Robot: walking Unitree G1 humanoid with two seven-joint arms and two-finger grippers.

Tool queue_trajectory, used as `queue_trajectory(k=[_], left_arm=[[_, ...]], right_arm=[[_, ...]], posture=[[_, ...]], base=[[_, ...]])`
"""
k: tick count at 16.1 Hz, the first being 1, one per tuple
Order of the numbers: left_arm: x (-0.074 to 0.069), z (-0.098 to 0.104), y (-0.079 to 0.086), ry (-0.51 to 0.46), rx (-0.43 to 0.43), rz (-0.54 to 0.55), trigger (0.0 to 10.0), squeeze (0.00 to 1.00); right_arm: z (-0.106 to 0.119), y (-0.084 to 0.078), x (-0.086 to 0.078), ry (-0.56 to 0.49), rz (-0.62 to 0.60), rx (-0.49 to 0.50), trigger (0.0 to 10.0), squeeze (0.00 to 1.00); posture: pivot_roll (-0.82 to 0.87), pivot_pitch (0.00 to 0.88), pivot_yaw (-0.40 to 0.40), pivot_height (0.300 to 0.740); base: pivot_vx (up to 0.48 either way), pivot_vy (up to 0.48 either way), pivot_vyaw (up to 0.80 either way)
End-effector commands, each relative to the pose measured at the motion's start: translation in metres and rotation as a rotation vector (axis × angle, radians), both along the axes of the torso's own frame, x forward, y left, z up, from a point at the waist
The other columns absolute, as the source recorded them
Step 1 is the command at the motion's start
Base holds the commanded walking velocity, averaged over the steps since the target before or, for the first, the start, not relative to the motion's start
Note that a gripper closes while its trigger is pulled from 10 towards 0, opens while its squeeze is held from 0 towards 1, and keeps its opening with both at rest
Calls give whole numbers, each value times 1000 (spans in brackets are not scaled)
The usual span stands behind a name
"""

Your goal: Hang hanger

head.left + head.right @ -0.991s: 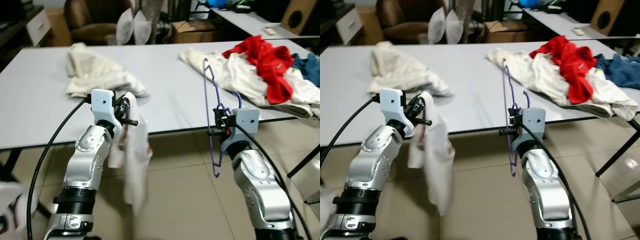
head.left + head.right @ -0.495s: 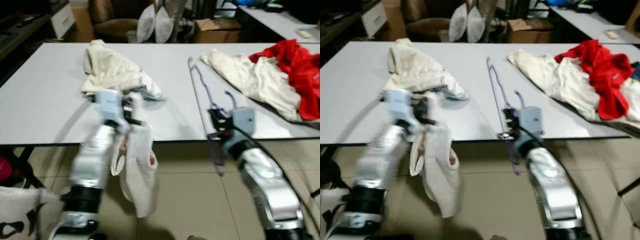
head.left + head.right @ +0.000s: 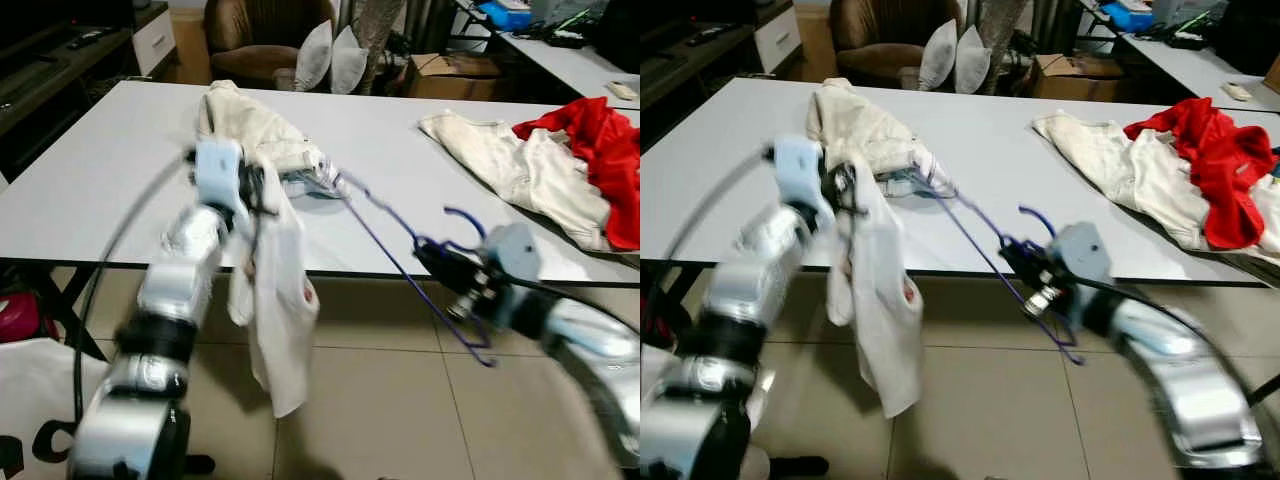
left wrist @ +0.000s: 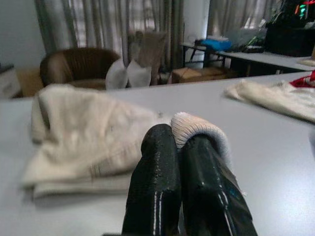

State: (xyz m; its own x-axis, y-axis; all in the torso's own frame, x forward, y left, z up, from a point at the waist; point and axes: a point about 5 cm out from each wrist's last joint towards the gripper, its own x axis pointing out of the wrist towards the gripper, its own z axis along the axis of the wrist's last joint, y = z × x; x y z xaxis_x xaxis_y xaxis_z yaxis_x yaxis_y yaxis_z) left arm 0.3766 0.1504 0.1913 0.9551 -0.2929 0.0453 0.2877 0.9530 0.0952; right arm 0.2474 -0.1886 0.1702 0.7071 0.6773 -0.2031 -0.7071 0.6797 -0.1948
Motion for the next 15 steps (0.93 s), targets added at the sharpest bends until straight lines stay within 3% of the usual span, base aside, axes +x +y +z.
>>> queue_trajectory(k=[1,3,6,9,12,15], left_arm=[[9,17,-1,-51,42,-13,10000,0],[16,26,1,-70,83,-13,10000,0],[25,41,1,-107,95,-6,10000,0],[26,50,-12,-137,54,-69,10000,0],[21,60,-30,-167,74,-207,10000,0],[9,81,-43,-210,25,-351,10000,0]], right_arm=[[6,-14,-8,44,67,-53,10000,0],[9,-26,-22,133,146,-97,10000,0],[20,-38,-33,173,191,-97,10000,0],[27,-32,-36,180,247,-51,10000,0],[16,-19,-28,205,290,-75,10000,0],[12,-11,-11,189,294,-110,10000,0]], posture=[[-183,0,-17,740],[-189,0,-9,740],[-191,0,-3,740],[-198,0,7,740],[-194,0,4,740],[-184,0,-6,740]], base=[[0,0,0],[0,0,0],[0,0,0],[0,0,0],[0,0,0],[0,0,0]])
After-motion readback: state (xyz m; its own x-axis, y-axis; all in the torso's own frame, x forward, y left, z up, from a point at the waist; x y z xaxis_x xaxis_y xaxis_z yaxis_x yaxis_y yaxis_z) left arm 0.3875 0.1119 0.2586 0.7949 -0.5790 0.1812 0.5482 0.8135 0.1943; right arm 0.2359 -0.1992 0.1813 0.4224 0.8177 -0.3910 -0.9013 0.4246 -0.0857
